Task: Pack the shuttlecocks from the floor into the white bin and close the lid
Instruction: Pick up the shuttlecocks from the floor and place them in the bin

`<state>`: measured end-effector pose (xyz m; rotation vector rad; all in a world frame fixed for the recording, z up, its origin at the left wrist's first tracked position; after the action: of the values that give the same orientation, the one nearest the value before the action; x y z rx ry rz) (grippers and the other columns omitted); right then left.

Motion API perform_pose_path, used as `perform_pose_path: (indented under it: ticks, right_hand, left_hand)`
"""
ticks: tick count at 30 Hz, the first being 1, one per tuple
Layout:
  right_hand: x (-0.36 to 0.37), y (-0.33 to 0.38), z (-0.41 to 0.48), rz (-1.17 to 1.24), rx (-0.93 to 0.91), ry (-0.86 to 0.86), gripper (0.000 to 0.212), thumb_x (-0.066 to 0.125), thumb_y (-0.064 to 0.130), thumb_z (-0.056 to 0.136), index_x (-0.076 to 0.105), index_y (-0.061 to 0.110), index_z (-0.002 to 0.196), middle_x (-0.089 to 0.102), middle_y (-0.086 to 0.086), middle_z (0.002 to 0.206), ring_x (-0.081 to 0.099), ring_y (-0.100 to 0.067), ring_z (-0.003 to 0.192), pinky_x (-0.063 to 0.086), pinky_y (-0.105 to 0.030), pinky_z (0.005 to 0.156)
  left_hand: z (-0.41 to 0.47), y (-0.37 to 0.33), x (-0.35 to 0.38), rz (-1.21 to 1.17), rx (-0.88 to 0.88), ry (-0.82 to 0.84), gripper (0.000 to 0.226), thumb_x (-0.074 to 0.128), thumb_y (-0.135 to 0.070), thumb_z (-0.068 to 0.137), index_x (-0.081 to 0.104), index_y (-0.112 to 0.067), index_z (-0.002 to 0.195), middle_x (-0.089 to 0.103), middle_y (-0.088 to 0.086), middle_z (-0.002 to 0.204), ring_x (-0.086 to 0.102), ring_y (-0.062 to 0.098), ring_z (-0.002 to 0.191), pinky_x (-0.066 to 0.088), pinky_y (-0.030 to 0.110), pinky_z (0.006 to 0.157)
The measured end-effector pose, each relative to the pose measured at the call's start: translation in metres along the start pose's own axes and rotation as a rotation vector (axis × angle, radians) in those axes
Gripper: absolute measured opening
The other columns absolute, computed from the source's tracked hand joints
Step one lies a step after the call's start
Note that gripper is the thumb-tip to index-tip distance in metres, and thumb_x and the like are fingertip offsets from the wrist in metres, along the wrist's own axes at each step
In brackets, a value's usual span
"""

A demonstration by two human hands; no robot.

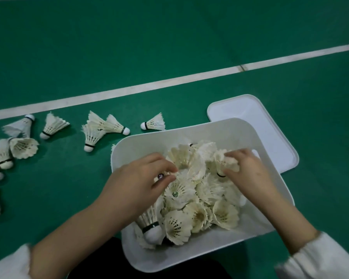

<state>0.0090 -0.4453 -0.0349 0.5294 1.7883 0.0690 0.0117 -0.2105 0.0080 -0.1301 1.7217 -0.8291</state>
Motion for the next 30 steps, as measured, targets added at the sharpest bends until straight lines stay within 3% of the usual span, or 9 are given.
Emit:
perform_pose_path:
  ticks: [2, 4, 7, 10, 14, 18, 24, 27, 30]
  right_hand:
    - [-0.025, 0.025, -0.019, 0.17, -0.206, -0.158, 0.03, 0.06, 0.018, 0.086, 0.058, 0.025, 0.115, 0.05, 0.012, 0.115, 0.054, -0.009, 0.1, 0.045, -0.023, 0.087]
    - [-0.027, 0.055, -0.04, 0.285, -0.421, -0.054, 0.028, 0.061, 0.015, 0.087, 0.059, 0.028, 0.111, 0.048, 0.019, 0.113, 0.054, 0.002, 0.088, 0.042, -0.009, 0.077]
    - [0.006, 0.074, -0.056, 0.183, -0.526, 0.178, 0.024, 0.06, 0.027, 0.088, 0.057, 0.029, 0.112, 0.033, 0.018, 0.13, 0.058, -0.004, 0.084, 0.049, -0.021, 0.075]
    - [0.011, 0.068, -0.05, 0.135, -0.469, 0.108, 0.016, 0.061, 0.031, 0.087, 0.061, 0.021, 0.099, 0.034, 0.012, 0.132, 0.058, -0.01, 0.086, 0.052, -0.039, 0.073]
    - [-0.012, 0.044, -0.041, 0.167, -0.299, -0.096, 0.013, 0.062, 0.03, 0.085, 0.065, 0.018, 0.091, 0.038, 0.008, 0.131, 0.059, -0.012, 0.082, 0.051, -0.04, 0.075]
    - [-0.02, 0.016, -0.031, -0.079, -0.106, -0.129, 0.024, 0.058, 0.033, 0.089, 0.065, 0.016, 0.103, 0.038, 0.0, 0.134, 0.061, -0.02, 0.083, 0.047, -0.032, 0.073]
    - [0.029, 0.022, -0.013, -0.475, -0.183, 0.036, 0.014, 0.051, 0.018, 0.089, 0.061, 0.017, 0.1, 0.038, -0.005, 0.126, 0.056, -0.023, 0.094, 0.035, -0.029, 0.055]
    - [0.026, 0.026, -0.013, -0.458, -0.186, 0.038, 0.029, 0.051, 0.011, 0.087, 0.055, 0.018, 0.114, 0.035, -0.006, 0.134, 0.052, -0.024, 0.105, 0.047, -0.031, 0.07]
    - [0.003, 0.04, -0.03, -0.161, -0.228, -0.036, 0.039, 0.057, 0.019, 0.087, 0.049, 0.023, 0.125, 0.033, 0.002, 0.14, 0.056, -0.018, 0.101, 0.05, -0.035, 0.082]
  left_hand:
    - [0.001, 0.0, 0.005, -0.02, -0.007, 0.022, 0.029, 0.042, -0.056, 0.086, 0.061, -0.04, 0.101, 0.056, -0.025, 0.099, 0.052, -0.003, 0.077, 0.046, 0.026, 0.068]
    - [0.003, -0.002, 0.009, -0.047, -0.004, 0.025, 0.027, 0.043, -0.053, 0.086, 0.063, -0.039, 0.099, 0.054, -0.026, 0.095, 0.052, -0.002, 0.08, 0.045, 0.026, 0.069]
    - [0.004, 0.0, 0.012, -0.063, -0.017, 0.041, 0.024, 0.046, -0.05, 0.088, 0.064, -0.036, 0.095, 0.055, -0.024, 0.092, 0.051, -0.001, 0.079, 0.045, 0.028, 0.069]
    - [-0.001, -0.003, 0.015, -0.079, -0.008, 0.067, 0.025, 0.045, -0.054, 0.087, 0.058, -0.04, 0.103, 0.053, -0.026, 0.094, 0.051, -0.003, 0.081, 0.045, 0.026, 0.071]
    - [-0.007, -0.005, 0.02, -0.1, -0.054, 0.112, 0.046, 0.045, -0.05, 0.089, 0.028, -0.044, 0.132, 0.055, -0.022, 0.097, 0.051, -0.001, 0.074, 0.041, 0.024, 0.07]
    - [0.0, 0.006, 0.014, -0.081, -0.071, 0.082, 0.033, 0.05, -0.045, 0.089, 0.046, -0.033, 0.119, 0.057, -0.012, 0.085, 0.048, 0.002, 0.072, 0.036, 0.016, 0.062]
    - [-0.001, 0.006, 0.012, -0.141, 0.068, 0.088, 0.023, 0.06, -0.02, 0.088, 0.058, -0.022, 0.11, 0.048, -0.013, 0.102, 0.049, 0.003, 0.09, 0.036, 0.01, 0.078]
    - [-0.005, 0.005, 0.008, -0.126, 0.112, 0.041, 0.037, 0.056, -0.003, 0.087, 0.051, -0.029, 0.113, 0.044, -0.015, 0.109, 0.055, 0.007, 0.088, 0.047, 0.027, 0.077]
    - [-0.005, 0.006, 0.003, -0.097, 0.099, -0.054, 0.055, 0.061, 0.003, 0.082, 0.035, -0.037, 0.109, 0.033, -0.019, 0.11, 0.057, 0.006, 0.079, 0.052, 0.039, 0.063]
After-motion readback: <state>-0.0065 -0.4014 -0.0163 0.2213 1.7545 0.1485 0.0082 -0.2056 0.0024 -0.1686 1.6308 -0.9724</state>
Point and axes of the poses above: each hand's wrist, its own z-axis towards the middle knuckle, its own x-axis out of the palm, y = z × x, the point moved 6 cm from there along z, towards the middle knuckle
